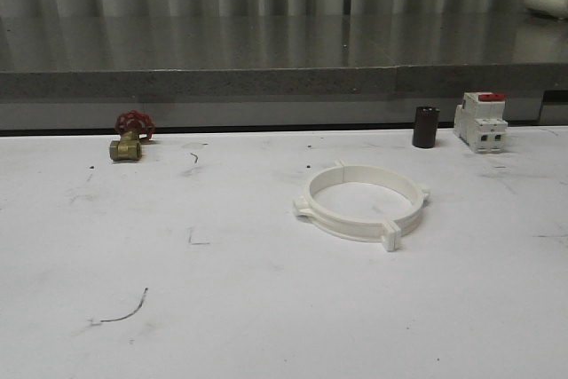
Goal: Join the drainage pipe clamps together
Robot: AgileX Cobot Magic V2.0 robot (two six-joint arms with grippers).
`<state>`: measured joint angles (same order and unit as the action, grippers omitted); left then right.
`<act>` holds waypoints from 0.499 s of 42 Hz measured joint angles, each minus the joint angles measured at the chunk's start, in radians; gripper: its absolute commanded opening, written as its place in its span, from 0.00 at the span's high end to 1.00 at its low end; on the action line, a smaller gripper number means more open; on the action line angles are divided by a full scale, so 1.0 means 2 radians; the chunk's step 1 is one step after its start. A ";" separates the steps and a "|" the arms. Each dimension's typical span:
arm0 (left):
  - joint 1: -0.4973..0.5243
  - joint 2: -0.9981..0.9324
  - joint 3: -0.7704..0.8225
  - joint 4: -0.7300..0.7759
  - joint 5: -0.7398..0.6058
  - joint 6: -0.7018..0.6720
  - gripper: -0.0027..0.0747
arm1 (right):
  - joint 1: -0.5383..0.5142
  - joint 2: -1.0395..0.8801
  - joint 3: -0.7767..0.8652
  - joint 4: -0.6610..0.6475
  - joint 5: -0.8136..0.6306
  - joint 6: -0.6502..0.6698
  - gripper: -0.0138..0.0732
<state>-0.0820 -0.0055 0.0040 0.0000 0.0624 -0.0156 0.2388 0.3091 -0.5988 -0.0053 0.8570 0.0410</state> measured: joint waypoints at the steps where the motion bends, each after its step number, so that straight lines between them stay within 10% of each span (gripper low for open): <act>1: 0.000 0.000 0.000 0.000 0.000 0.000 0.99 | -0.007 -0.006 0.012 0.003 -0.014 0.000 0.92; 21: 0.000 0.000 0.000 0.000 0.000 0.000 0.99 | -0.097 -0.158 0.302 0.023 -0.339 -0.002 0.92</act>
<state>-0.0820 -0.0055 0.0040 0.0000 0.0617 -0.0156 0.0447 -0.0073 0.0050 0.0411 0.1781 0.0367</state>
